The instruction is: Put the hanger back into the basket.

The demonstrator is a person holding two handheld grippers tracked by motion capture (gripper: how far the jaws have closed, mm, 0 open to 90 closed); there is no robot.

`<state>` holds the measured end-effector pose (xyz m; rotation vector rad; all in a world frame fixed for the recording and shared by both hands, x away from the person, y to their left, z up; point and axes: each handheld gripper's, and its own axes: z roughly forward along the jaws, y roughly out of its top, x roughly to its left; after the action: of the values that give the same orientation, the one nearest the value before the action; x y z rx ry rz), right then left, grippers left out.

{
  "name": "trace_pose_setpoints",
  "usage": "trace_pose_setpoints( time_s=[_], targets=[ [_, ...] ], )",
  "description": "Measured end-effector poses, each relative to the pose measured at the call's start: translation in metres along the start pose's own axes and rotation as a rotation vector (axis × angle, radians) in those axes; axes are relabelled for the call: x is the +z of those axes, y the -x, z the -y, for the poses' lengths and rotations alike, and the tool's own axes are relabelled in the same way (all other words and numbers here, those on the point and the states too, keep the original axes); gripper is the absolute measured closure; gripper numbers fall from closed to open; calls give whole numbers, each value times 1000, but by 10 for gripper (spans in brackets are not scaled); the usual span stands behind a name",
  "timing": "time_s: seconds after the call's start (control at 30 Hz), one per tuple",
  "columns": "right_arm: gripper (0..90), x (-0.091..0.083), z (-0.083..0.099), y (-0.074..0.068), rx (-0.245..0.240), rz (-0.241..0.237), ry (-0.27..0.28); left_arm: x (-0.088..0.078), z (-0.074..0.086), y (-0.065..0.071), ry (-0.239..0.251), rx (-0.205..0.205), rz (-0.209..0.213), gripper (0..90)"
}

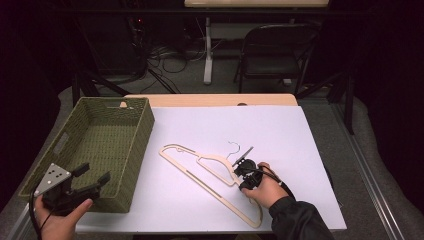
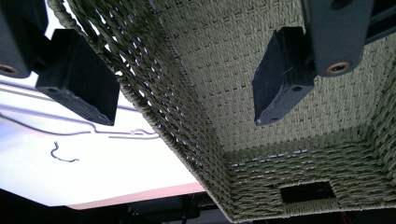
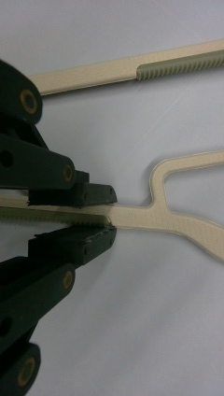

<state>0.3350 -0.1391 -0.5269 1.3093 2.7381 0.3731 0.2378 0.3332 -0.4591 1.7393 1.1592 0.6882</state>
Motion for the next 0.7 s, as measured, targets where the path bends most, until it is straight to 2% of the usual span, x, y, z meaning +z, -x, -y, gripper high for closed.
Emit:
trace_pose_setpoints(
  time_s=[0.1, 0.13, 0.3, 0.37, 0.4, 0.43, 0.47, 0.57, 0.6, 0.63, 0.67, 0.7],
  targets=[
    [798, -1, 0, 1, 24, 3, -6, 0, 0, 0, 3, -1, 0, 234],
    [799, 1, 0, 1, 40, -4, 16, 0, 0, 0, 4, -1, 0, 234],
    [803, 0, 0, -2, 41, 31, 6, 0, 0, 0, 4, 0, 0, 234],
    [804, -1, 2, -2, 41, 20, 17, 0, 0, 0, 4, 0, 0, 235],
    [804, 2, 4, -2, 50, 21, 66, 0, 0, 0, 4, -1, 2, 235],
    [804, 8, 6, -3, 57, 12, 161, 0, 0, 1, 3, 0, 3, 236],
    [804, -3, 4, -2, 23, 23, 26, 0, 0, 1, 3, 2, 3, 237],
    [804, -4, 8, -3, -36, 33, 60, 1, -1, 2, 3, 3, 4, 238],
    [803, -5, 9, -4, -48, 50, 43, 1, -1, 3, 3, 8, 9, 239],
    [803, -6, 10, -5, -73, 60, 50, 1, -2, 4, 4, 9, 9, 239],
    [803, -6, 10, -5, -73, 60, 50, 1, -2, 4, 4, 9, 9, 239],
    [803, -8, 14, -6, -104, 65, 67, 1, -3, 6, 4, 17, 16, 239]
  ],
)
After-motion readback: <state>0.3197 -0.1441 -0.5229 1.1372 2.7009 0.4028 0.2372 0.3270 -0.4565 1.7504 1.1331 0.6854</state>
